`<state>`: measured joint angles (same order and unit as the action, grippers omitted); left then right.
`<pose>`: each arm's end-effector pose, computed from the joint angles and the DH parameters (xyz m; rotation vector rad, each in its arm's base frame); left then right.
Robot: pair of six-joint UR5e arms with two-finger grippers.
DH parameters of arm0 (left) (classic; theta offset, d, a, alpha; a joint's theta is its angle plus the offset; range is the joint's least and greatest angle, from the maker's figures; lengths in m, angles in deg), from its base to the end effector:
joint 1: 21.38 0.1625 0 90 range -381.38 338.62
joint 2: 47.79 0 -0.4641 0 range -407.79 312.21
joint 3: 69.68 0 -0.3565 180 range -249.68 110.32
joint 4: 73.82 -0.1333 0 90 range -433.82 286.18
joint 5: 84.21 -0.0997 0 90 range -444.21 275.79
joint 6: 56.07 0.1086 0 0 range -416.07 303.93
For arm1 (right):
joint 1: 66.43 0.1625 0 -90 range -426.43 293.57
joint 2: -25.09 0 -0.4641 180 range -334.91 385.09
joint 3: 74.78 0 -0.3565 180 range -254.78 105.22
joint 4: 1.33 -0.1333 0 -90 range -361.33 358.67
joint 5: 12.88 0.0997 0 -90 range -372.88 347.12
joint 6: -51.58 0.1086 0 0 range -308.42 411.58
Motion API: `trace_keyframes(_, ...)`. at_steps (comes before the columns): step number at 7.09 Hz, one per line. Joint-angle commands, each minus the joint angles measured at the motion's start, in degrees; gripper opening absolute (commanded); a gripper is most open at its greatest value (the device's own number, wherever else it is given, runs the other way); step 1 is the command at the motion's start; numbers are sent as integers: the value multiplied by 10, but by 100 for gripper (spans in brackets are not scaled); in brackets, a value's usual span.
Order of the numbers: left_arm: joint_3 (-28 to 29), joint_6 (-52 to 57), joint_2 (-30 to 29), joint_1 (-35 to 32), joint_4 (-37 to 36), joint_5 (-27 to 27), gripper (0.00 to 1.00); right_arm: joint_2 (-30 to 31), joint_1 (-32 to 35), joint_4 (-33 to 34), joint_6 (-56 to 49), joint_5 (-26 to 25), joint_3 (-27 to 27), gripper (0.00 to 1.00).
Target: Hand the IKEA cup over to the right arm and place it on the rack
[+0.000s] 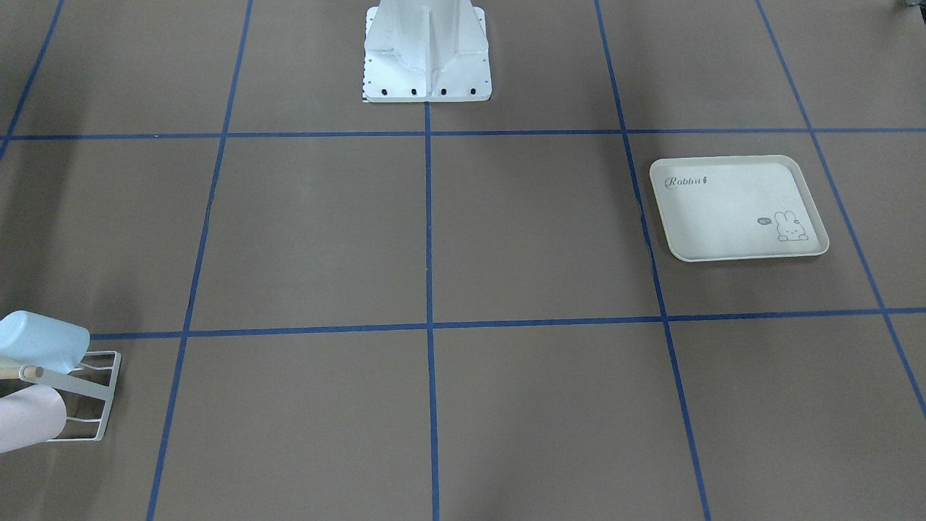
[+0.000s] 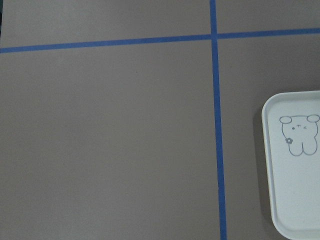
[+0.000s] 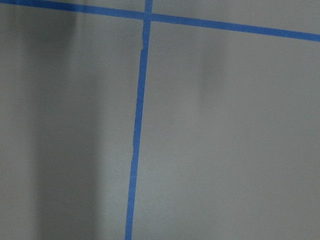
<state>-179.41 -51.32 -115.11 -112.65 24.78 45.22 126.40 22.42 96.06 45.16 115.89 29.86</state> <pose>-0.0706 -0.2831 0.6827 0.1307 0.6819 0.0922 0.0581 -0.3596 0.6884 -0.0370 -0.6791 -0.1030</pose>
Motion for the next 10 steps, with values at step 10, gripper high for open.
trace_keyframes(10, 6, 3, -22, 0, 24, -4, 100, -1, 0, 0, 0, 3, 3, 100)
